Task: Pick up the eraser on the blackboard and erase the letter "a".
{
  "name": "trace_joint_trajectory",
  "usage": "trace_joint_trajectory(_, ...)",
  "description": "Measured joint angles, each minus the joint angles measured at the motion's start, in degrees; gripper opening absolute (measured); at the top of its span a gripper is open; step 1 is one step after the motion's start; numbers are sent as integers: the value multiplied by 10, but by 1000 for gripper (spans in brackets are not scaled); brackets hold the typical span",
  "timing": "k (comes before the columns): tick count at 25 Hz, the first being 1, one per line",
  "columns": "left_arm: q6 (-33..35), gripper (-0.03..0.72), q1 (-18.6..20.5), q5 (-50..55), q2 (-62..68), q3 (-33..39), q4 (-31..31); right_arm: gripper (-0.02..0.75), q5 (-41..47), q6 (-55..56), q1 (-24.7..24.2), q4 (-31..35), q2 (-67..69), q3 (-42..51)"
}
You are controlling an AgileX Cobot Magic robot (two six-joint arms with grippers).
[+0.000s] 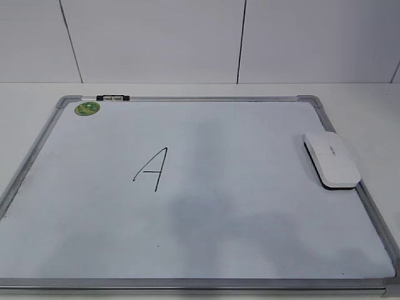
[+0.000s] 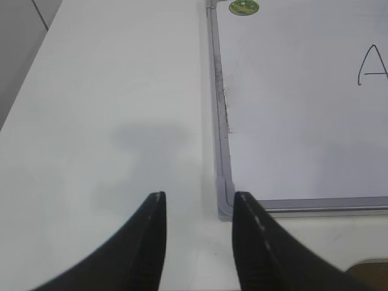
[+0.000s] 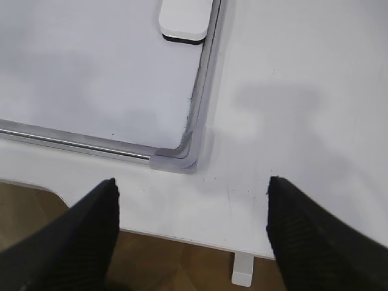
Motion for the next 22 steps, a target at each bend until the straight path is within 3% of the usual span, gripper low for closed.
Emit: trace_joint_trajectory(22, 0, 263, -1, -1, -36, 1, 2, 589, 0, 0, 0, -5, -90, 0)
